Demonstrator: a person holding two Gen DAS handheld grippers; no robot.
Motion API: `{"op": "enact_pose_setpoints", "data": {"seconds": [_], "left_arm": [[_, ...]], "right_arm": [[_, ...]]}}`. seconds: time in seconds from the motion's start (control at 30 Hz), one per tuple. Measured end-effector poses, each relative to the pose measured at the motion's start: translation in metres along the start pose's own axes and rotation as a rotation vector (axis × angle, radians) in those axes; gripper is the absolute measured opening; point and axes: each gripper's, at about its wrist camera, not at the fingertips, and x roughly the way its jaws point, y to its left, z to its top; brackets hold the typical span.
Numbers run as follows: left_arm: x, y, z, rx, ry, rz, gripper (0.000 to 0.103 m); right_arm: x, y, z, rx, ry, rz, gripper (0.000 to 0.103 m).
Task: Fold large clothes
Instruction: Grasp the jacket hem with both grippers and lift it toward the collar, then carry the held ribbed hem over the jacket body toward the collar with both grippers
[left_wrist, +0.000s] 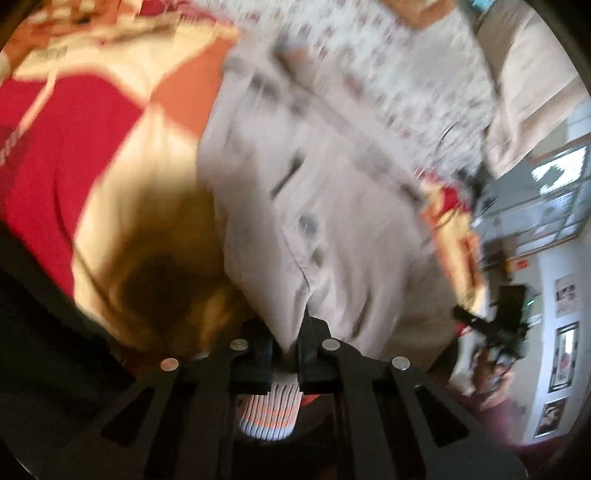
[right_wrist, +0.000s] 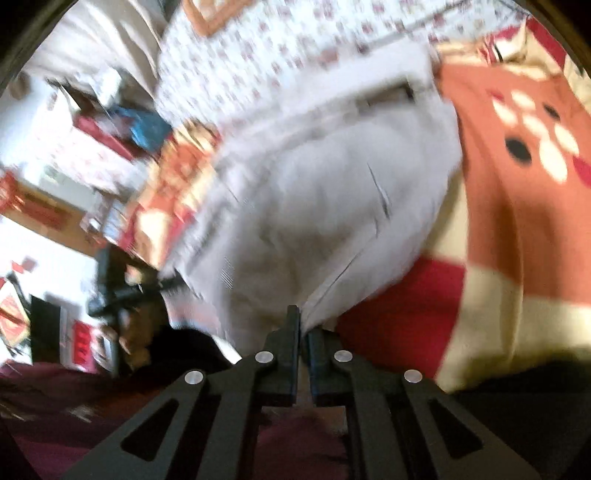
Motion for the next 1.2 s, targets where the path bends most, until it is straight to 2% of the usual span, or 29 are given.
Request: {"op": "enact_pose_setpoints", "data": {"seconds": [0.1,0.17,0.23,0.33,0.4,0.43,0.47,0.63,0.73,0.83,0.9,0.93,1.0,1.03,1.1,1.2], "left_arm": [[-0.025,-0.015,0.034,0.020,-0.110,-0.039,0.005],[-0.030,-0.021,0.053,0.020,-0.138,-0.061,0.005],[-0.026,-0.031,0.071,0.030,-0.140,-0.074,0.005],[-0.017,-0.045,0.075,0.097,-0.144,-0.041,0.005],[-0.015,-0.043,0.072,0.119,-0.143,-0.015,0.005],[-0.012,-0.039,0.071,0.118,-0.135,-0.004,0.005],[-0.009,-0.034,0.070,0.105,-0.127,-0.001,0.005],[-0.005,-0.017,0.069,0.039,-0.115,0.000,0.005],[-0.005,-0.014,0.067,0.035,-0.111,0.015,0.005],[-0.005,-0.014,0.063,0.047,-0.110,0.041,0.005],[-0.004,-0.013,0.061,0.039,-0.110,0.048,0.005],[-0.004,-0.012,0.061,0.035,-0.109,0.050,0.005],[-0.003,-0.010,0.061,0.027,-0.102,0.051,0.005],[-0.004,-0.010,0.062,0.025,-0.097,0.044,0.005],[-0.010,-0.013,0.067,0.027,-0.101,0.019,0.005],[-0.023,-0.020,0.083,0.028,-0.143,-0.032,0.005]], "right_arm": [[-0.016,0.003,0.022,0.005,-0.100,0.060,0.000],[-0.022,0.005,0.043,0.013,-0.174,0.092,0.000],[-0.023,0.008,0.057,-0.019,-0.196,0.032,0.000],[-0.013,0.006,0.061,-0.003,-0.139,-0.024,0.008],[-0.002,0.000,0.051,0.013,-0.021,-0.069,0.025],[-0.001,-0.002,0.042,0.014,0.010,-0.082,0.048],[0.005,-0.006,0.032,0.023,0.056,-0.104,0.064],[0.043,-0.036,-0.016,0.137,0.228,-0.113,0.065],[0.059,-0.042,-0.027,0.148,0.241,-0.119,0.065],[0.082,-0.045,-0.033,0.182,0.244,-0.049,0.065],[0.095,-0.039,-0.035,0.179,0.262,-0.001,0.065],[0.097,-0.037,-0.036,0.173,0.265,0.007,0.062],[0.096,-0.032,-0.036,0.134,0.259,0.007,0.026],[0.090,-0.030,-0.034,0.130,0.228,0.022,0.003],[0.073,-0.025,-0.025,0.138,0.156,0.072,0.003],[0.034,-0.002,-0.001,0.064,0.014,0.101,0.002]]}}
